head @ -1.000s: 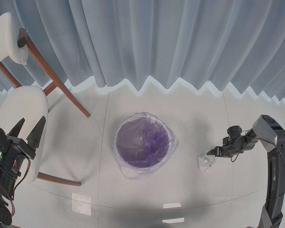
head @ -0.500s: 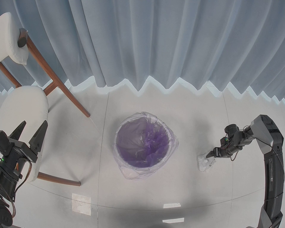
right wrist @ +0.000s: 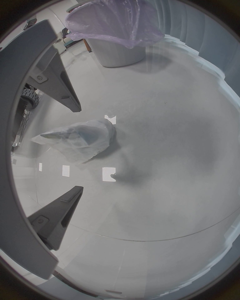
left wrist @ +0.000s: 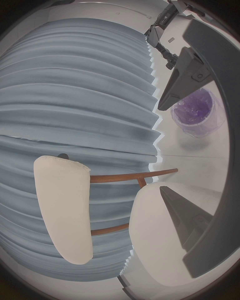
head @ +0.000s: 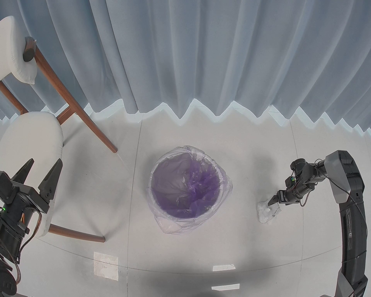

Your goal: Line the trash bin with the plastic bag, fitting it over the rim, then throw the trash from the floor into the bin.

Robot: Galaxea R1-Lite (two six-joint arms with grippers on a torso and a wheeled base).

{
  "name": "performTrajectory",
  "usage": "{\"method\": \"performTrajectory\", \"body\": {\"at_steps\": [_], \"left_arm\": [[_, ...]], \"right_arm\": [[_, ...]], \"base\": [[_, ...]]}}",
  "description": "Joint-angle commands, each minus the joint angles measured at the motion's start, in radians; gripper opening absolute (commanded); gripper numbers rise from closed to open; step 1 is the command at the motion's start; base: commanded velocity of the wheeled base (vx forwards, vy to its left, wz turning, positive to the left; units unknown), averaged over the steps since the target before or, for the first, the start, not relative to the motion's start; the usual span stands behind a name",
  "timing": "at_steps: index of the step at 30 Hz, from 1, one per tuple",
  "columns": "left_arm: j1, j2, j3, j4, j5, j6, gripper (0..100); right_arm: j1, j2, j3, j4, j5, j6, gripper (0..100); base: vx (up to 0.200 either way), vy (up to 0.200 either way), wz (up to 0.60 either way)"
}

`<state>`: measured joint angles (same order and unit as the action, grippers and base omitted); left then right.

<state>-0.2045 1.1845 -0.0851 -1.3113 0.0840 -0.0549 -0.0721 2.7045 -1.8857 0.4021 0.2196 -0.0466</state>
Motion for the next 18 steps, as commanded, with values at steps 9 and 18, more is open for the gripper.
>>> {"method": "performTrajectory", "body": {"at_steps": [9,18], "left_arm": [[0.002,0.000,0.016,0.000,0.000,0.013,100],[0.004,-0.006,0.024,0.000,-0.001,0.035,100]], "right_arm": [[0.000,0.046,-0.061,0.018,-0.003,0.002,0],[-0.014,-0.112,-0.003,0.110,0.027,0.027,0]], "base": [[0.000,0.000,0.00],[0.000,0.000,0.00]]}}
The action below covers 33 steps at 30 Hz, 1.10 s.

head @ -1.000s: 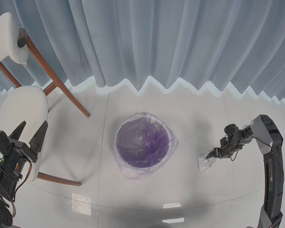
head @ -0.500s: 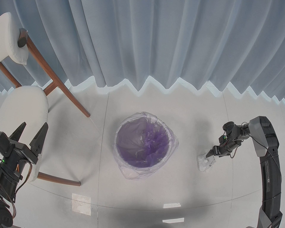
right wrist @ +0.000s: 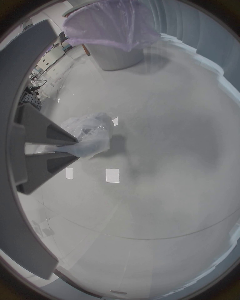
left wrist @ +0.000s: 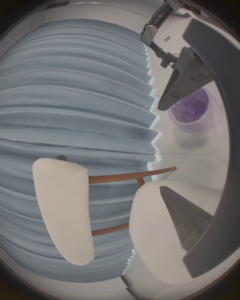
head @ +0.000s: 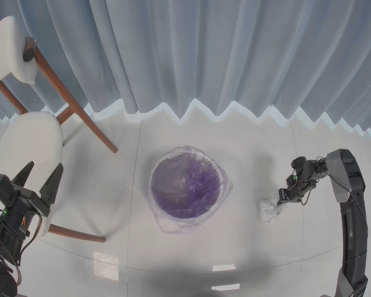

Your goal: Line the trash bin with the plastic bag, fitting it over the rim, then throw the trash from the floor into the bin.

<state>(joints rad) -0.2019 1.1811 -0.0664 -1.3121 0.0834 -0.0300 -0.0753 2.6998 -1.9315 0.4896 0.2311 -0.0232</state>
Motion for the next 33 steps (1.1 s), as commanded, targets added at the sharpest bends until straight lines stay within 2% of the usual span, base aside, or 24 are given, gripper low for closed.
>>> {"method": "performTrajectory", "body": {"at_steps": [1,3,4,7,8,9,14,18,23,28,29,30,33], "left_arm": [[0.010,-0.005,0.003,-0.001,-0.002,0.012,100],[0.013,-0.005,0.003,-0.001,-0.002,0.012,100],[0.018,-0.005,0.002,-0.001,-0.002,0.013,100],[0.032,-0.006,-0.001,-0.001,-0.007,0.036,100],[0.032,-0.006,-0.001,-0.001,-0.007,0.036,100],[0.049,-0.005,-0.007,-0.001,-0.021,0.050,100],[0.052,-0.005,-0.023,-0.004,-0.063,0.061,100],[0.056,-0.005,-0.027,-0.001,-0.067,0.061,100],[0.148,0.006,-0.026,0.001,-0.090,0.062,100],[0.170,-0.003,-0.038,-0.002,-0.108,0.059,100],[0.170,-0.003,-0.038,-0.002,-0.108,0.059,100],[0.176,-0.005,-0.044,-0.007,-0.106,0.059,100],[0.188,-0.014,-0.058,-0.010,-0.108,0.059,100]], "right_arm": [[-0.026,-0.196,0.103,0.024,0.022,0.003,0],[-0.029,-0.216,0.115,0.024,0.022,0.003,0],[-0.037,-0.347,0.206,0.023,0.022,0.009,0],[-0.040,-0.522,0.364,0.006,0.022,0.009,0],[-0.040,-0.522,0.364,0.006,0.022,0.009,0],[-0.040,-0.632,0.474,-0.031,0.024,0.005,0],[-0.001,-0.871,0.749,-0.230,0.031,0.005,0],[0.052,-1.032,1.019,-0.502,0.030,0.006,0],[0.186,-1.097,1.316,-0.954,0.034,0.011,0],[0.308,-1.023,1.392,-1.310,0.034,0.011,0],[0.312,-1.020,1.392,-1.318,0.034,0.011,0],[0.362,-0.976,1.392,-1.413,0.031,0.009,0],[0.436,-0.916,1.376,-1.531,0.025,0.008,0]], "base": [[0.000,0.000,0.00],[0.000,0.000,0.00],[0.000,0.000,0.00],[0.000,0.000,0.00],[0.000,0.000,0.00],[0.000,0.000,0.00],[0.000,0.000,0.00],[0.000,0.000,0.00],[0.000,0.000,0.00],[0.000,0.000,0.00],[0.000,0.000,0.00],[0.000,0.000,0.00],[0.000,0.000,0.00]]}}
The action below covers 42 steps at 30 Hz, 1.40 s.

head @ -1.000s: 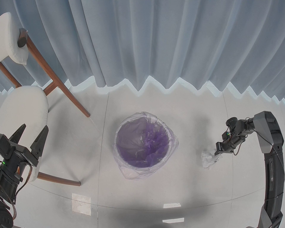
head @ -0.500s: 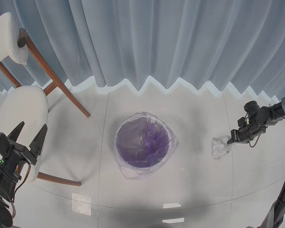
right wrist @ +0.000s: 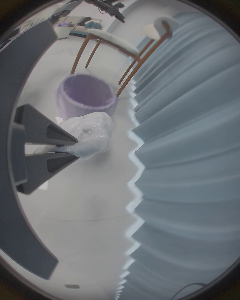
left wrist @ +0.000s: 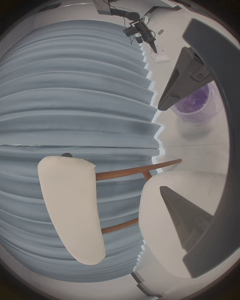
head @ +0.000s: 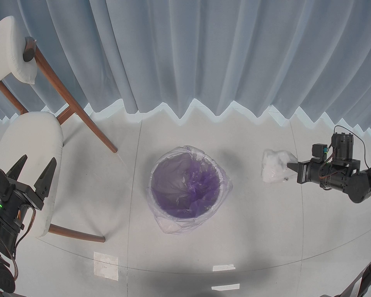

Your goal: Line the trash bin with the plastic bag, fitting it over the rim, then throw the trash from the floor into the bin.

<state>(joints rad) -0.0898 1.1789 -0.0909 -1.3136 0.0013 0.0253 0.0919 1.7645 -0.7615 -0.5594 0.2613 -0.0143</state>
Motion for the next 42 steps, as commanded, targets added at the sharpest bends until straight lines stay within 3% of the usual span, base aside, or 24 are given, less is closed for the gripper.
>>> {"method": "performTrajectory", "body": {"at_steps": [1,4,9,22,36,42], "left_arm": [[0.076,-0.012,-0.033,-0.009,-0.026,0.004,100],[0.076,-0.021,-0.053,-0.007,-0.027,0.001,100],[0.076,-0.022,-0.064,-0.009,-0.021,-0.002,100],[0.114,-0.055,-0.082,-0.001,-0.026,0.008,100],[0.104,-0.096,-0.041,-0.003,-0.069,0.008,100],[0.114,-0.099,-0.029,-0.003,-0.067,0.007,100]], "right_arm": [[0.269,0.020,0.206,-0.482,-0.005,-0.001,0],[0.336,0.116,0.176,-0.608,-0.007,-0.004,0],[0.364,0.263,0.123,-0.757,-0.007,-0.006,0],[0.367,0.475,-0.047,-0.806,-0.019,-0.004,0],[0.470,0.652,-0.217,-0.807,-0.056,0.004,0],[0.491,0.684,-0.262,-0.812,-0.125,0.066,0]], "base": [[0.000,0.000,0.00],[0.000,0.000,0.00],[0.000,0.000,0.00],[0.000,0.000,0.00],[0.000,0.000,0.00],[0.000,0.000,0.00]]}}
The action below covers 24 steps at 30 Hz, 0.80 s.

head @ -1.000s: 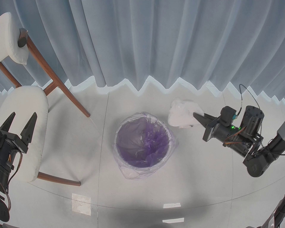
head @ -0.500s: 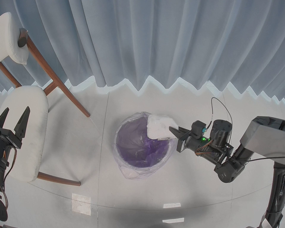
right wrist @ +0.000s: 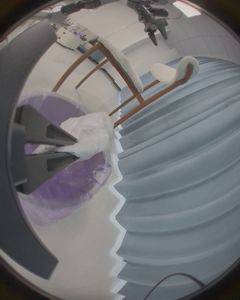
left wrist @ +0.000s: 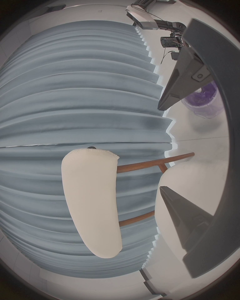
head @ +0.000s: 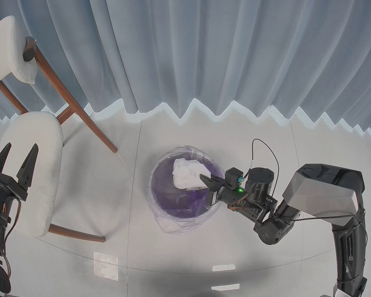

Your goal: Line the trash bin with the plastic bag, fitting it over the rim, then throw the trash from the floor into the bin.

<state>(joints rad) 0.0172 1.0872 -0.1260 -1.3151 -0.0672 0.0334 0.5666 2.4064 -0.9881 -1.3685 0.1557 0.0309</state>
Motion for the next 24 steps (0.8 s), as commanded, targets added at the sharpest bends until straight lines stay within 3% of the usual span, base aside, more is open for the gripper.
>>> {"method": "performTrajectory", "body": {"at_steps": [1,4,5,12,15,18,22,24], "left_arm": [[0.007,-0.007,0.008,0.000,0.001,-0.001,100],[0.009,-0.007,0.023,0.000,0.001,0.000,100],[0.009,-0.007,0.023,0.000,0.001,0.000,100],[0.013,-0.024,0.022,0.000,0.006,-0.006,100],[0.073,-0.036,0.019,0.002,-0.002,-0.003,100],[0.075,-0.052,0.019,0.000,-0.003,-0.004,100],[0.020,-0.125,0.031,0.002,-0.003,-0.013,100],[0.009,-0.145,0.039,0.002,-0.003,-0.013,100]], "right_arm": [[0.016,0.045,-0.038,-0.001,-0.022,0.024,0],[0.016,0.046,-0.030,-0.003,-0.024,0.024,0],[0.016,0.046,-0.030,-0.003,-0.024,0.024,100],[0.018,-0.039,0.003,-0.027,-0.033,0.057,100],[0.018,-0.167,0.095,-0.038,-0.094,0.098,100],[0.012,-0.280,0.163,-0.034,-0.125,0.126,100],[-0.109,-0.652,0.399,-0.004,-0.136,0.130,100],[-0.143,-0.721,0.453,0.002,-0.136,0.129,100]], "base": [[0.000,0.000,0.00],[0.000,0.000,0.00],[0.000,0.000,0.00],[0.000,0.000,0.00],[0.000,0.000,0.00],[0.000,0.000,0.00],[0.000,0.000,0.00],[0.000,0.000,0.00]]}}
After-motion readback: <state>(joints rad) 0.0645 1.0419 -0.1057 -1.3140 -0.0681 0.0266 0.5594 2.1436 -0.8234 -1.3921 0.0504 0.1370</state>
